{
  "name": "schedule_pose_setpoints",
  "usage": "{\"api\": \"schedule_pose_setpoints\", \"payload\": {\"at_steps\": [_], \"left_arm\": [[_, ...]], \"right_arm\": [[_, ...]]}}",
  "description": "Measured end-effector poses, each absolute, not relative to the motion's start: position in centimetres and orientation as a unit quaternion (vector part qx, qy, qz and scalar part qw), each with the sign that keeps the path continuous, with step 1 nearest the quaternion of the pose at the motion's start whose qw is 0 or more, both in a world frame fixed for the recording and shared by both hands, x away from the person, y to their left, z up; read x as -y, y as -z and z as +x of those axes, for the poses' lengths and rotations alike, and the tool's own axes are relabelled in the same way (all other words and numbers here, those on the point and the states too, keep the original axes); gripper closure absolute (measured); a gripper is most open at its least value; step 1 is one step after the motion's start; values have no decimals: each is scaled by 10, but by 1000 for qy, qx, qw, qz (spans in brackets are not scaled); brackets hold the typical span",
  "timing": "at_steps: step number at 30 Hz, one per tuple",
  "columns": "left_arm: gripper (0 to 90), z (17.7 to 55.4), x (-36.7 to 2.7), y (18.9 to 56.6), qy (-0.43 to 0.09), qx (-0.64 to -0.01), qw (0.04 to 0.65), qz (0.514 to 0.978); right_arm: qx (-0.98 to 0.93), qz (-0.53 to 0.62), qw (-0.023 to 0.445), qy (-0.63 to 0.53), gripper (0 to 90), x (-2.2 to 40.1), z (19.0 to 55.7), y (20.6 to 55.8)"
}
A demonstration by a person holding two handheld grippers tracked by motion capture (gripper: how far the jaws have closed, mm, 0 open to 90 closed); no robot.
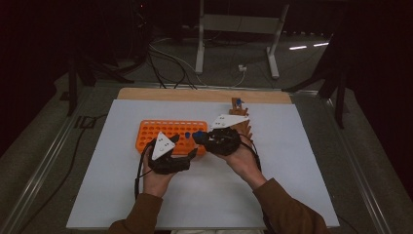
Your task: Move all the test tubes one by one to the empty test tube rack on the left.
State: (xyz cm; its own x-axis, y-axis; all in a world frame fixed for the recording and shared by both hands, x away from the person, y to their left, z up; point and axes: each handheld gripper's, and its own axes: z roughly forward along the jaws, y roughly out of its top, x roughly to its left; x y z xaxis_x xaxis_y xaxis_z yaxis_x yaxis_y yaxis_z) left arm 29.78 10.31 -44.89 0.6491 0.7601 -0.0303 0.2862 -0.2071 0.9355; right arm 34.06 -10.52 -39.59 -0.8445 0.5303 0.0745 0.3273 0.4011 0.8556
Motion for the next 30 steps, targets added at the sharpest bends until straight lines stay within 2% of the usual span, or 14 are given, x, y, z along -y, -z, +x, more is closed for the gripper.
{"api": "schedule_pose_setpoints", "payload": {"at_steps": [6, 13, 16, 25, 30], "left_arm": [[516, 297, -101, 449, -223, -337, 519, 753], [761, 294, -100, 448, -219, -311, 522, 763], [779, 294, -100, 447, -219, -308, 524, 764], [780, 297, -105, 447, -229, -329, 523, 752], [780, 302, -111, 446, -244, -346, 522, 740]], "right_arm": [[-834, 248, 97, -484, 767, 95, 336, 398], [-835, 243, 92, -486, 767, 91, 335, 399], [-833, 242, 90, -490, 756, 92, 335, 399], [-798, 263, 80, -537, 409, 111, 339, 393], [-789, 279, 93, -540, 228, 122, 341, 396]]}}
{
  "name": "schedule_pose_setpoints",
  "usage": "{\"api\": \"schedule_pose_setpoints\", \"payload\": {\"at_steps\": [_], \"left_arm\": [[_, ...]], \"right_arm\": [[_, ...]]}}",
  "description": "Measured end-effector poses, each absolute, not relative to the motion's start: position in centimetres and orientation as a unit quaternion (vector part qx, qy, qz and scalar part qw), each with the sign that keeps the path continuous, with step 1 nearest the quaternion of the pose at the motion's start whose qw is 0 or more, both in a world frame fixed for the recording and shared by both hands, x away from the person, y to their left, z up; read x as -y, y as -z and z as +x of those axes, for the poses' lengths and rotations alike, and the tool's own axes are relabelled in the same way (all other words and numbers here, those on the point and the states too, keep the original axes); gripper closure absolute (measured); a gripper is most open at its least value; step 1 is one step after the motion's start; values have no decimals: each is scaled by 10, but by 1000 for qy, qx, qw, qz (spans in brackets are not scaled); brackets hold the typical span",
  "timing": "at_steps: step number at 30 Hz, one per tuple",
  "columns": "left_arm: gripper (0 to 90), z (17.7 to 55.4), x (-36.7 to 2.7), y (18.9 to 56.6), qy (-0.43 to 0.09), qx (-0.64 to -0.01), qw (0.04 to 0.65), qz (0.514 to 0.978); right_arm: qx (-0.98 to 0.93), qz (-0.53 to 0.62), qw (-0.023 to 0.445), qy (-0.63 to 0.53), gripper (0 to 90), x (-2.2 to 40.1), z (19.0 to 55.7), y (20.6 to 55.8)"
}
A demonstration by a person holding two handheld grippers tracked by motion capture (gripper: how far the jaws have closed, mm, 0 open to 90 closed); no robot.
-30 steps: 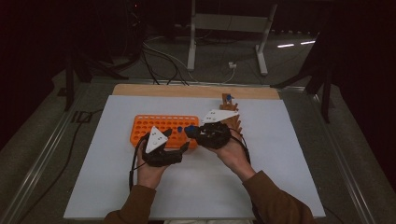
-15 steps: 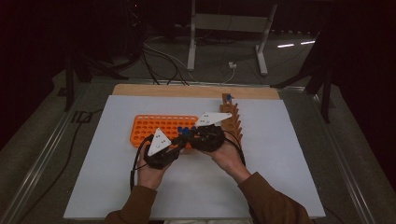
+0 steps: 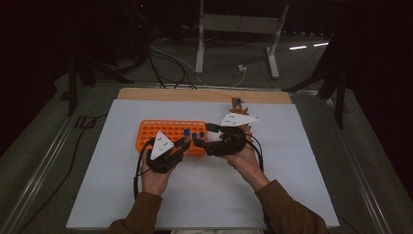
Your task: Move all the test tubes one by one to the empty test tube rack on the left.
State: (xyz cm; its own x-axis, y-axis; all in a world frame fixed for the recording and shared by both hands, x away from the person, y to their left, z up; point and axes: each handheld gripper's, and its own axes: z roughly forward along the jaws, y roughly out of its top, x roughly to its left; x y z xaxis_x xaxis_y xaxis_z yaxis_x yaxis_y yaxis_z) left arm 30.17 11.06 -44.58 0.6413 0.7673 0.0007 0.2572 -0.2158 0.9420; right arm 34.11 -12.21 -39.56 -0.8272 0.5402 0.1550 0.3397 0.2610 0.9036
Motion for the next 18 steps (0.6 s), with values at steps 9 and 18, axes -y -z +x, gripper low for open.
{"api": "schedule_pose_setpoints", "payload": {"at_steps": [9, 18], "left_arm": [[780, 316, -118, 451, -264, -377, 517, 722], [780, 330, -116, 461, -265, -395, 507, 719]], "right_arm": [[-786, 311, 130, -519, 39, 140, 345, 401], [-787, 314, 164, -505, 16, 158, 342, 401]]}}
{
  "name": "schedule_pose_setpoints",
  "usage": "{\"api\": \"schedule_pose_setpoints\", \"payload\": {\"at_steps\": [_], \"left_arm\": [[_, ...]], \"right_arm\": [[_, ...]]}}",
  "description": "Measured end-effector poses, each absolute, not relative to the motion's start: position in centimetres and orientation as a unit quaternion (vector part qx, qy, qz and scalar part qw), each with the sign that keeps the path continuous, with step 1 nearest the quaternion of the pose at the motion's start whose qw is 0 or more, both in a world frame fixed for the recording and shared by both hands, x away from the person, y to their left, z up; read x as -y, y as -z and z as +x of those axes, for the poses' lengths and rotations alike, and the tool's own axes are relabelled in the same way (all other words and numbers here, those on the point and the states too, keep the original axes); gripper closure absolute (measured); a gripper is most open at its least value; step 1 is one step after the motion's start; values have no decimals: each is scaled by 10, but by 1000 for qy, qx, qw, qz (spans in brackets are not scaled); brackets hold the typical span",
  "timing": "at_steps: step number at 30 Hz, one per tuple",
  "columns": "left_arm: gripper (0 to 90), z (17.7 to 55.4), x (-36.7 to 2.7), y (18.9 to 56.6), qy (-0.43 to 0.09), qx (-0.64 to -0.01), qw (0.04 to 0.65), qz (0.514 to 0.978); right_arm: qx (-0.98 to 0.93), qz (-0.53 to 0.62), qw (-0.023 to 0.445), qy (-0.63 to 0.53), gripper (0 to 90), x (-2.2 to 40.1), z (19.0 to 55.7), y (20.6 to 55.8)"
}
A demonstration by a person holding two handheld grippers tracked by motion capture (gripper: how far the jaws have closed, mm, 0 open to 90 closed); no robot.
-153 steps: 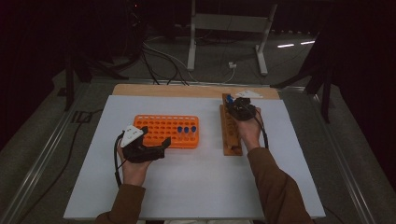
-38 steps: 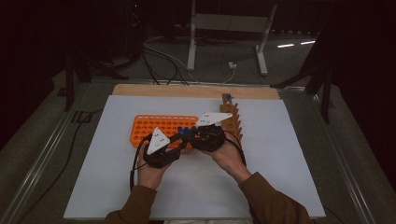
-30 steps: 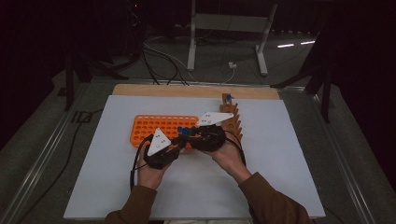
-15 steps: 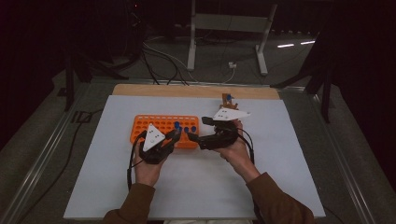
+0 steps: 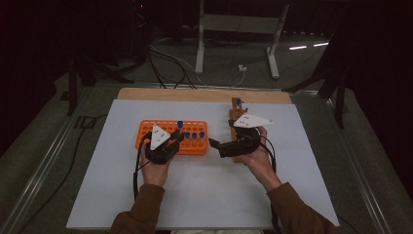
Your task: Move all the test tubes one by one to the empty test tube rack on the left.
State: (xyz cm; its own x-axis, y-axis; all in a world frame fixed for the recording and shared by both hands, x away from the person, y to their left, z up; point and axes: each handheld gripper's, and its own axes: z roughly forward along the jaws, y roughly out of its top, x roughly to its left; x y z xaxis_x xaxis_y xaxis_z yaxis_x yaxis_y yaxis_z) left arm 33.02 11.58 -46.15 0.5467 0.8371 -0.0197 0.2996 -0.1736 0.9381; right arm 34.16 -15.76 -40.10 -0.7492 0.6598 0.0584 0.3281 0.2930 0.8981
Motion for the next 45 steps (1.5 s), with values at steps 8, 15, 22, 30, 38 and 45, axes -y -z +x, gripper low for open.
{"api": "schedule_pose_setpoints", "payload": {"at_steps": [8, 15, 22, 30, 38, 45], "left_arm": [[780, 340, -113, 474, -262, -405, 491, 726], [780, 342, -113, 486, -255, -412, 476, 734], [781, 340, -114, 496, -246, -417, 453, 748], [783, 341, -111, 500, -246, -414, 427, 765], [780, 342, -110, 501, -240, -423, 431, 760], [679, 343, -114, 497, -217, -432, 435, 760]], "right_arm": [[-785, 319, 166, -505, 16, 169, 341, 404], [-783, 319, 162, -509, 16, 174, 340, 406], [-786, 317, 158, -507, 17, 175, 340, 409], [-787, 315, 153, -507, 17, 171, 340, 412], [-787, 317, 152, -507, 18, 171, 341, 413], [-785, 320, 149, -509, 18, 172, 342, 412]]}}
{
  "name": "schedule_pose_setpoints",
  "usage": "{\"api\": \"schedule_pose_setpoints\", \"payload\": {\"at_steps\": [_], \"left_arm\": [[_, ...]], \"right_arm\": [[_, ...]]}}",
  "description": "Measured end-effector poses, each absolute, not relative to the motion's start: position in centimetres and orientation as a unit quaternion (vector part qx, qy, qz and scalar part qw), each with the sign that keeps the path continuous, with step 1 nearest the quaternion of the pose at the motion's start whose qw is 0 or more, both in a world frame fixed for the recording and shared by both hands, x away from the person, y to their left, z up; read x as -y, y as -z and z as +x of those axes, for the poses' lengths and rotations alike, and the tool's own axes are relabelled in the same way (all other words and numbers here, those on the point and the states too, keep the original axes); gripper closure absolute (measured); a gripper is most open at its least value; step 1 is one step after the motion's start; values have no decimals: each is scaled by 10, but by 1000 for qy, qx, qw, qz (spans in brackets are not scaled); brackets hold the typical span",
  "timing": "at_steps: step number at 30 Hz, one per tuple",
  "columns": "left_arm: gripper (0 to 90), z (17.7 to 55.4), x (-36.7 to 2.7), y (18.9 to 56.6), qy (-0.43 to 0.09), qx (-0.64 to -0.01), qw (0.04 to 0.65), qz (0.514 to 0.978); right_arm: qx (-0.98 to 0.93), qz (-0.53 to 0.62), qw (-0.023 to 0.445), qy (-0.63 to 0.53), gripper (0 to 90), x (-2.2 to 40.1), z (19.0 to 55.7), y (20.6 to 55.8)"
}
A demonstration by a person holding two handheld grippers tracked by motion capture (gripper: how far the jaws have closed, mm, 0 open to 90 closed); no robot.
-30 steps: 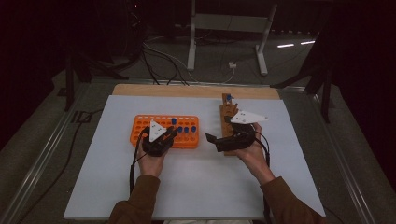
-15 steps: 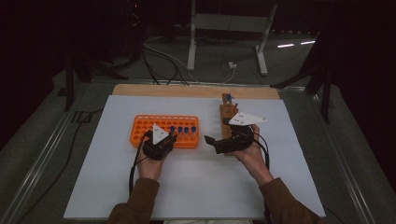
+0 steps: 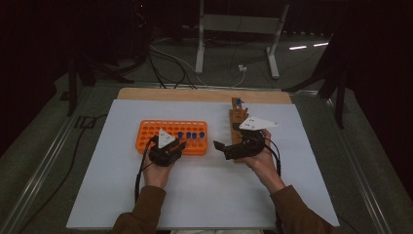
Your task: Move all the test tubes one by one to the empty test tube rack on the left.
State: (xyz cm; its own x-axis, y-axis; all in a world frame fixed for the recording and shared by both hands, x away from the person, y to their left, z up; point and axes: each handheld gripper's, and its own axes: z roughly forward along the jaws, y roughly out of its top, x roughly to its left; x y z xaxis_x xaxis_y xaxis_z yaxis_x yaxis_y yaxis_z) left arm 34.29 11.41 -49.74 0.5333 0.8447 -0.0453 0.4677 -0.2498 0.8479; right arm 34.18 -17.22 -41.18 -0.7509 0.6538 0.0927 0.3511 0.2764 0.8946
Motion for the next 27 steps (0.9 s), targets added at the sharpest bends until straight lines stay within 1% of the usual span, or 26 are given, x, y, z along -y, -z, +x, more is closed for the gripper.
{"api": "schedule_pose_setpoints", "payload": {"at_steps": [5, 9, 12, 17, 20, 22, 24, 27], "left_arm": [[563, 337, -123, 490, -216, -433, 440, 756], [507, 328, -134, 480, -209, -420, 471, 747], [438, 320, -142, 474, -211, -413, 488, 739], [261, 308, -150, 467, -235, -414, 493, 728], [177, 301, -155, 463, -246, -423, 498, 716], [154, 297, -157, 462, -251, -424, 499, 713], [71, 294, -160, 462, -256, -429, 494, 711], [14, 294, -164, 463, -252, -440, 492, 708]], "right_arm": [[-785, 321, 153, -508, 18, 174, 343, 410], [-784, 324, 156, -505, 18, 176, 345, 411], [-784, 326, 157, -505, 18, 177, 345, 410], [-785, 325, 160, -504, 18, 176, 345, 410], [-784, 325, 162, -503, 18, 176, 346, 410], [-783, 327, 164, -503, 18, 177, 347, 409], [-783, 329, 167, -500, 17, 179, 349, 408], [-781, 332, 172, -501, 17, 181, 351, 406]]}}
